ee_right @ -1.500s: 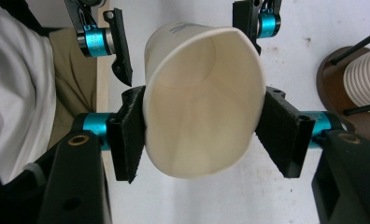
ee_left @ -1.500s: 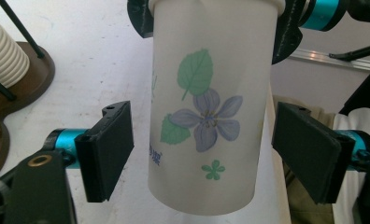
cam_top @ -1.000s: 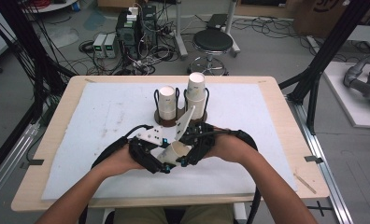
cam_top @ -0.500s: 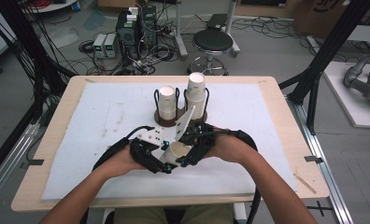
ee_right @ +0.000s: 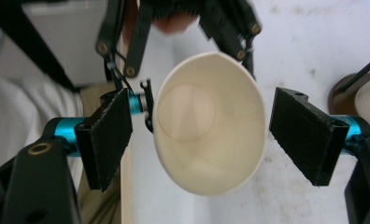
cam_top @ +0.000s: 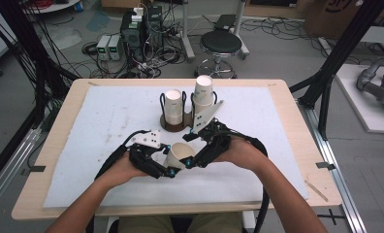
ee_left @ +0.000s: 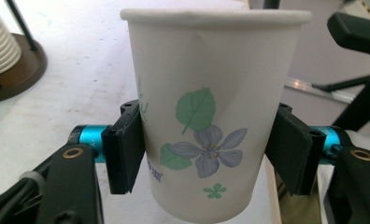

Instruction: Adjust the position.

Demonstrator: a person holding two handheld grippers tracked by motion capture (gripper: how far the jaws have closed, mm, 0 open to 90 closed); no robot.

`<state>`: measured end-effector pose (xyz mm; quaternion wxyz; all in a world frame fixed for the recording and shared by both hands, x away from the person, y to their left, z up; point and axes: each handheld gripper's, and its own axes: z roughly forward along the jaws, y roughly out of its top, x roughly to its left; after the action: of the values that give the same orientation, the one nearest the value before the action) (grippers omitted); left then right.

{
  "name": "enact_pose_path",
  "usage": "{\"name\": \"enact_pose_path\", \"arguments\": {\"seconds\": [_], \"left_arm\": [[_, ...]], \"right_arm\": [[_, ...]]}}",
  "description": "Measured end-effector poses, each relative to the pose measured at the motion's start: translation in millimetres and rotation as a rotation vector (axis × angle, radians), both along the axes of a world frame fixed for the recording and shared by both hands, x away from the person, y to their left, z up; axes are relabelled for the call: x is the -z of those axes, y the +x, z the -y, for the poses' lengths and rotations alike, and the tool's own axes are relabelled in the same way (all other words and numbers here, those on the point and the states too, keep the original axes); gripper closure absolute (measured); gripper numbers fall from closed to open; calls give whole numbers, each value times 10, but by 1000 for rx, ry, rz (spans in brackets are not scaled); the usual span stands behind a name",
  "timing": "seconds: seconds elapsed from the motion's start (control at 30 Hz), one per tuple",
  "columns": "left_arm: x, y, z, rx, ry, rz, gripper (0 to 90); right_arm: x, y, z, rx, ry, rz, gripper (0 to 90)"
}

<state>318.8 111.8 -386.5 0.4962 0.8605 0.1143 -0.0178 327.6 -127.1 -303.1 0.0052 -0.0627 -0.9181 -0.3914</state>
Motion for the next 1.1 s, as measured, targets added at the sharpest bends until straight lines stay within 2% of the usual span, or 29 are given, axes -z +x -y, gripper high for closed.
{"name": "enact_pose_path", "arguments": {"seconds": [0.03,0.13,0.27,0.5,0.6,0.8,0.93,1.1], "left_arm": [[44,1,-34,-17,-20,-5,323],[104,-2,-86,-46,-41,-8,319],[180,4,-209,-111,-89,9,319],[246,3,-473,-245,-161,75,318],[264,2,-560,-292,-196,100,318],[250,1,-682,-355,-269,140,317],[254,-7,-768,-398,-302,164,313],[274,-25,-924,-470,-344,179,313]], "right_arm": [[1,1,36,10,23,0,214],[25,-3,165,62,81,8,214],[112,-13,381,137,155,17,213],[382,-38,866,347,248,77,213],[521,-64,1067,438,294,78,213],[744,-109,1297,565,291,110,213],[836,-136,1369,613,279,144,213],[946,-172,1470,671,277,163,213]]}}
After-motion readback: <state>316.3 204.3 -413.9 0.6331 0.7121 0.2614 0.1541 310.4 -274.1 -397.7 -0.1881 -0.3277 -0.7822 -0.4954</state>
